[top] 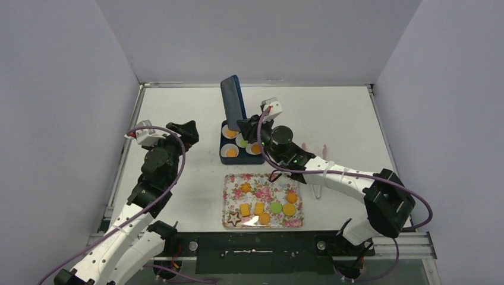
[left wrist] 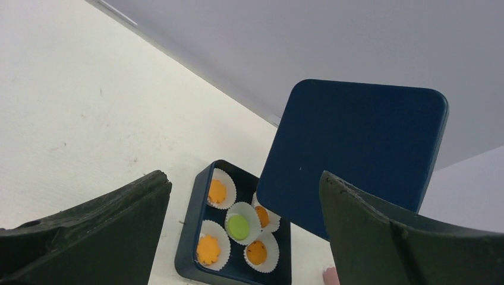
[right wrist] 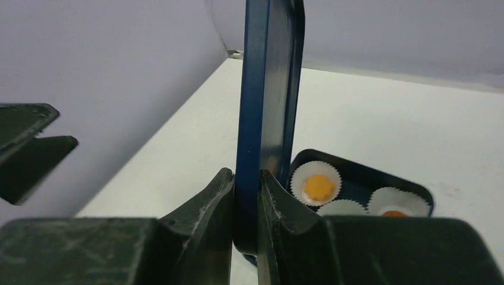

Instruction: Pack the cookies

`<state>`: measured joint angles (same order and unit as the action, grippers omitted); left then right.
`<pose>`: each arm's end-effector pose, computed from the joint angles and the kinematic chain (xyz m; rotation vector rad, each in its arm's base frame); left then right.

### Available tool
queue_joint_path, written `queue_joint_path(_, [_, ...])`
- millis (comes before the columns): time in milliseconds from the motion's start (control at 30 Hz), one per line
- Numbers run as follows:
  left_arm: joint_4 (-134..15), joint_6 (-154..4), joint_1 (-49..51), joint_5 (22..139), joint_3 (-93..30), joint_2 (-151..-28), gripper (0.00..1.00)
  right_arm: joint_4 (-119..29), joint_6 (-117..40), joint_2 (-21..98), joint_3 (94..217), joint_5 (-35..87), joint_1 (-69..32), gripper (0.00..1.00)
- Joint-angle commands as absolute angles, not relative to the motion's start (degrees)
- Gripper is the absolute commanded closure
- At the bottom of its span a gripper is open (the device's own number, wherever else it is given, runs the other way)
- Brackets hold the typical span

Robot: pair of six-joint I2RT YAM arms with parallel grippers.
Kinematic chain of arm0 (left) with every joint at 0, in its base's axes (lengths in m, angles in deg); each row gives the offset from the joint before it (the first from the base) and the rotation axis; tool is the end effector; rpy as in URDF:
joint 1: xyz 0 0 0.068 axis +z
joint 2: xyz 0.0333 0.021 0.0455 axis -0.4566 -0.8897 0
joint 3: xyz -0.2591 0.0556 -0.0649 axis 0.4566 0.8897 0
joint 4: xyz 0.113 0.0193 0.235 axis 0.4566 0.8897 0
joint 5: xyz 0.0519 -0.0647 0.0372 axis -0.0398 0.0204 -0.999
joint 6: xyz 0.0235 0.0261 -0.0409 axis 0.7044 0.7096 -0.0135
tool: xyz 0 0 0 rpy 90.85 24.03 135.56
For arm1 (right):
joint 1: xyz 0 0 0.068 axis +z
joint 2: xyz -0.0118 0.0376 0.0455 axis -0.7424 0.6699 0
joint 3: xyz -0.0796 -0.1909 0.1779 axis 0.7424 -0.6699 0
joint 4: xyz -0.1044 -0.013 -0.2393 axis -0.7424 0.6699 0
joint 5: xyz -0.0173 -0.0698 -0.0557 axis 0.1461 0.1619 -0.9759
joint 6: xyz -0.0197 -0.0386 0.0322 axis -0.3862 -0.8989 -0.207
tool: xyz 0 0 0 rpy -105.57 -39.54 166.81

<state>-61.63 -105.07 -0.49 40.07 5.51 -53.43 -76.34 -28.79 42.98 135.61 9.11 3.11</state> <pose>0.1578 -0.0613 0.3234 -0.6249 1.4636 -0.5057 0.2247 0.2690 0.3111 -0.3455 1.5629 0.8048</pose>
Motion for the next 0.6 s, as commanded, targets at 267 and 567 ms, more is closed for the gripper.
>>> queue_joint_path(267, [-76.0,-109.9,10.0,58.4,9.0,-62.9,0.09,-93.9,11.6,45.7,128.5,24.6,-4.3,1.00])
queue_joint_path(567, [-76.4,-109.1,10.2,59.9,8.4,-69.7,0.11,-100.5,24.3,52.1,126.5,29.0,-8.2,1.00])
